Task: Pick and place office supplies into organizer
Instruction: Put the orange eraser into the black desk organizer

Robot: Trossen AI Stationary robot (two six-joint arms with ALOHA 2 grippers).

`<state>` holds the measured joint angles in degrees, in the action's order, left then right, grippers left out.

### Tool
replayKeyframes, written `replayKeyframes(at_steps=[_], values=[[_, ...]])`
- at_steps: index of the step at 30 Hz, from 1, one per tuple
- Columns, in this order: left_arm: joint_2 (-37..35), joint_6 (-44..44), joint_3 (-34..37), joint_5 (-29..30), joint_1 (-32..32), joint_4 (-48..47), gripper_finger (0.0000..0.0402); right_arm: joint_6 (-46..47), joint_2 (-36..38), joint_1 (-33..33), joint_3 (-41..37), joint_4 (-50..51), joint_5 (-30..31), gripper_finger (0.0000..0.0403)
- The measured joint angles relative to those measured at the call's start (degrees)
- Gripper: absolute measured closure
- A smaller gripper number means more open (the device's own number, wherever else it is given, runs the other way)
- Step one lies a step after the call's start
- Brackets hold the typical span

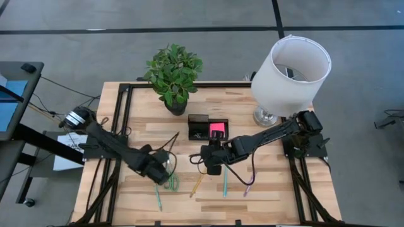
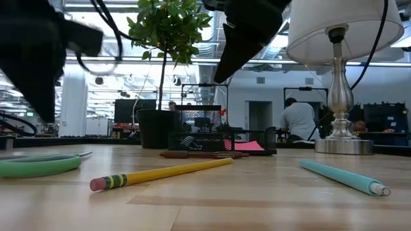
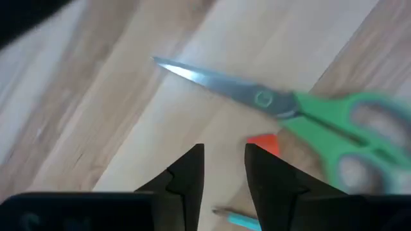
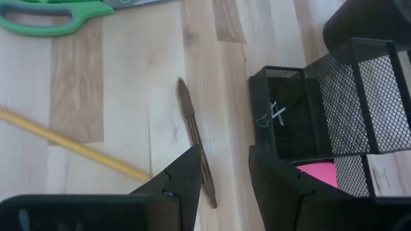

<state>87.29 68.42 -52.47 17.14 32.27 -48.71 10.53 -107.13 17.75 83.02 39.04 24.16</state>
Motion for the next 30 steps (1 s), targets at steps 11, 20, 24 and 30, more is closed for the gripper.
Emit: replayKeyframes(at_steps=[11,20,24,30], values=[[-2.9,24.1,0.4,24.5,15.2,1.7,0.0299,-3.4,0.0,-1.0,0.0,1.4,2.0,0.0281],[8.1,27.1,0.4,24.2,21.1,12.4,0.0299,-8.3,0.0,-2.6,0.0,-3.0,1.5,0.0281],[12.9,27.9,0.4,22.1,20.8,10.0,0.0299,-9.5,0.0,-2.5,0.0,-3.6,1.3,0.0281],[14.5,28.9,0.4,24.1,20.5,4.5,0.0299,-9.5,0.0,-2.5,0.0,-3.6,1.3,0.0281]])
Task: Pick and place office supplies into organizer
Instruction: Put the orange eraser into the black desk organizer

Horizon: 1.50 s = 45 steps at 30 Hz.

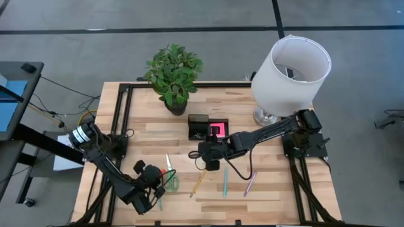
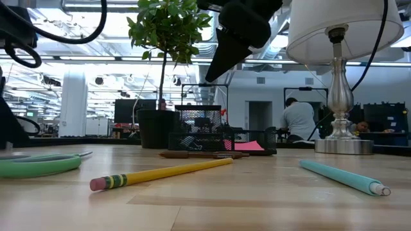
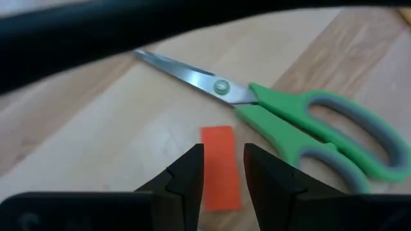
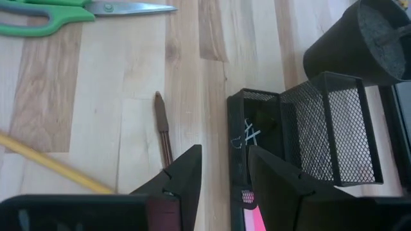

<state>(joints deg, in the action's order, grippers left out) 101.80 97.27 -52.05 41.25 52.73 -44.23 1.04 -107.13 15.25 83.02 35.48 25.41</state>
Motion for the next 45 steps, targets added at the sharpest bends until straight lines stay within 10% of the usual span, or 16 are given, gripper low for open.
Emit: replayKeyframes(at_steps=[45], values=[[0.6,-1.5,2.1,0.9,-0.3,7.9,0.0182,3.6,0.0,0.1,0.0,-0.9,-3.5,0.0281]])
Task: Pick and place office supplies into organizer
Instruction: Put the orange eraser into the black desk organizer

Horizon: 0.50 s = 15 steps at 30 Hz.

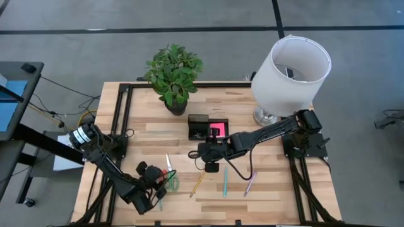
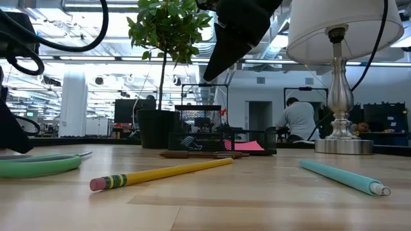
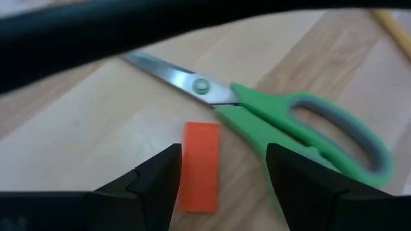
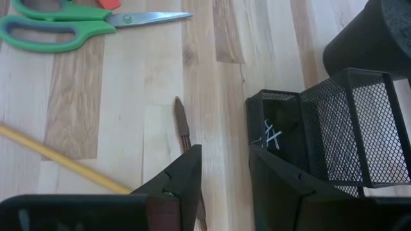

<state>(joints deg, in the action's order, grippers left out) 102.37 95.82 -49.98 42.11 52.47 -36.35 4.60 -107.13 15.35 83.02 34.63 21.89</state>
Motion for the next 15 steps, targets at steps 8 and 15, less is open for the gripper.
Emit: replayKeyframes(at_steps=[8,15], values=[[0.0,-1.8,2.5,0.1,0.0,0.0,0.0182,0.5,0.0,0.0,0.0,0.0,-0.1,0.0281],[-0.3,-0.2,6.1,0.8,0.8,2.7,0.0182,0.5,0.0,0.0,0.0,0.0,-0.9,0.0281]])
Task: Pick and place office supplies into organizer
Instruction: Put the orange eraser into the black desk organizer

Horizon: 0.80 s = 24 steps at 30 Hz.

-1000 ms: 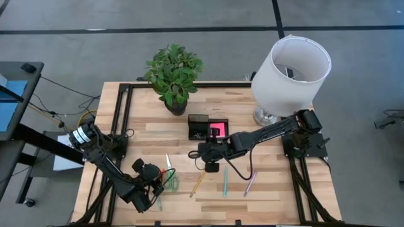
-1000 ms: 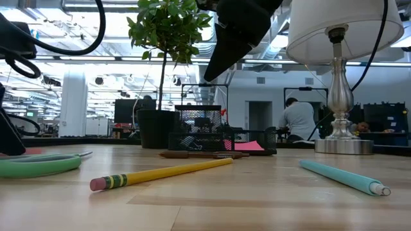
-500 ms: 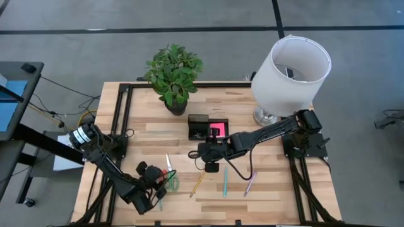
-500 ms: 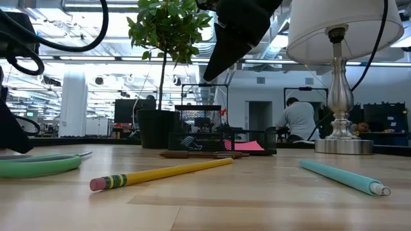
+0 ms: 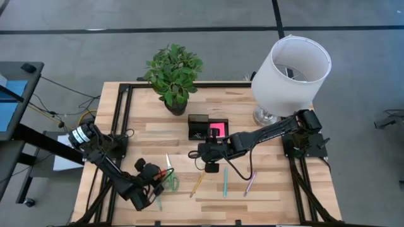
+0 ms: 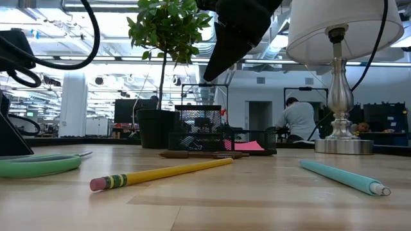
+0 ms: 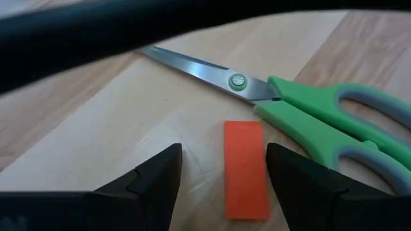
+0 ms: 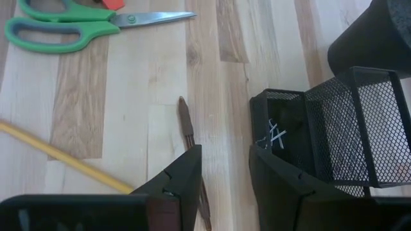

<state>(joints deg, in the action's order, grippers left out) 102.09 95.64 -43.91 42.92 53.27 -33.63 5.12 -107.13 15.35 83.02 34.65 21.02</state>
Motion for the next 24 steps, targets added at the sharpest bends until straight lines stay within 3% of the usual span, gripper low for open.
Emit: replayKeyframes(at_steps=[8,12,24], values=[[-0.1,0.9,6.4,6.6,2.1,13.2,0.0182,0.0,0.0,0.0,0.0,-0.2,-0.1,0.0281],[0.0,3.1,7.9,7.8,2.8,14.8,0.0182,0.0,0.0,0.0,0.0,-0.2,-0.2,0.0281],[0.1,-1.4,8.1,7.7,2.6,18.1,0.0182,0.0,0.0,0.2,0.0,-0.2,-0.2,0.0281]])
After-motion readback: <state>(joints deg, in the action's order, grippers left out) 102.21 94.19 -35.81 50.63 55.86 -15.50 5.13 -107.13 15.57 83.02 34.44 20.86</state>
